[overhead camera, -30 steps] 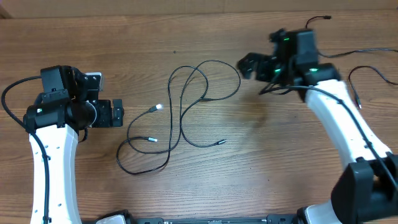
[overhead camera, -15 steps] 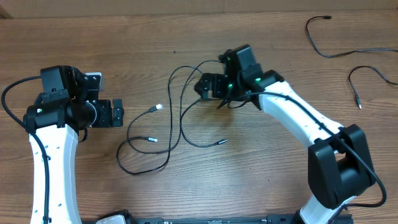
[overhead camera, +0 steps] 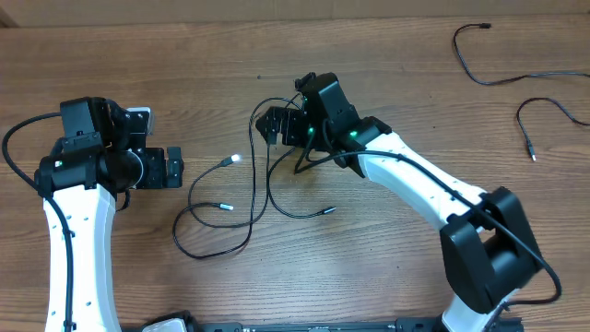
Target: Untangle cables
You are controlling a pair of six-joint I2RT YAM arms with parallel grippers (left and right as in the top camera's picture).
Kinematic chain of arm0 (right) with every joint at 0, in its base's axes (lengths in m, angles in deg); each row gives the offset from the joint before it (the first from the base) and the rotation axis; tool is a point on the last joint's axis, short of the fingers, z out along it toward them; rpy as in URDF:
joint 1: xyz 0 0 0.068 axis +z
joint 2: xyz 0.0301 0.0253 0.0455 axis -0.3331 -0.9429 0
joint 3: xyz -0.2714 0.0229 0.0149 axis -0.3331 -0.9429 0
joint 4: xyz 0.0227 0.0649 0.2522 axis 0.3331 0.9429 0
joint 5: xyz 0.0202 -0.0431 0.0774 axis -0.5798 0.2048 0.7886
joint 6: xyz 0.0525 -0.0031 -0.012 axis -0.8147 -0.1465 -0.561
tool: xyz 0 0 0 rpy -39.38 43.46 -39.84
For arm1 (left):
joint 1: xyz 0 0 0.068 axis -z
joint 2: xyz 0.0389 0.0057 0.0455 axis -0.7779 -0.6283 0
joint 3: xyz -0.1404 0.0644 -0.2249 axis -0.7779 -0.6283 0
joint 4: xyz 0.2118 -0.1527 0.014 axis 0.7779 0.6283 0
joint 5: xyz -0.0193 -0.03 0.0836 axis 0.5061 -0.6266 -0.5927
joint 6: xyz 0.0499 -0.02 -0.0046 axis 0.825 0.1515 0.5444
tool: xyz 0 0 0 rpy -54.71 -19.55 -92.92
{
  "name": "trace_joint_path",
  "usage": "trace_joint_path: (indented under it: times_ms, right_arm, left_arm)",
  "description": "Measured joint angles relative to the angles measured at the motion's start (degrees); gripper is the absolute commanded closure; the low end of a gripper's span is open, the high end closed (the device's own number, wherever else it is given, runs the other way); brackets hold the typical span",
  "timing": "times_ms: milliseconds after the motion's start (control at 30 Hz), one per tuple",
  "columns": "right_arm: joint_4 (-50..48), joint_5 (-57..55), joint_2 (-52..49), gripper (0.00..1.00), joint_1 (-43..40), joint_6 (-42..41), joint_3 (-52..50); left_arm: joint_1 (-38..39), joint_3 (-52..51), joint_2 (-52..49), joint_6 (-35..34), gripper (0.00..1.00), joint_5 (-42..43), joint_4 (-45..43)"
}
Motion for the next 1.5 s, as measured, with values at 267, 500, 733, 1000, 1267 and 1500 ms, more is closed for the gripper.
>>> trace_joint_path:
  times_ms: [267, 500, 733, 1000, 1267, 1500]
  right_arm:
    - [-8.9, 1.0, -8.7, 0.0, 0.0, -3.3, 0.0]
    - [-13.4, 0.3, -12.7, 0.0, 0.0, -4.4, 0.0]
    - [-16.2, -1.6, -15.8, 0.13, 0.0, -5.6, 0.0]
    - [-19.8, -3.6, -17.8, 0.28, 0.0, -8.3, 0.5]
    - [-20.1, -4.2, -18.8, 0.54, 0.0, -9.0, 0.6]
    - [-19.7, -4.8, -19.5, 0.83, 0.0, -9.3, 0.6]
  left_arm:
    - [0.0, 0.0, 0.0, 0.0, 0.0, 0.0, 0.0]
    - [0.0, 0.0, 0.0, 0.0, 0.0, 0.0, 0.0]
    - [0.0, 0.0, 0.0, 0.0, 0.0, 0.0, 0.0]
    - [0.0, 0.0, 0.0, 0.0, 0.0, 0.0, 0.0]
    - [0.0, 0.0, 0.0, 0.0, 0.0, 0.0, 0.0]
    - [0.0, 0.0, 0.0, 0.0, 0.0, 0.0, 0.0]
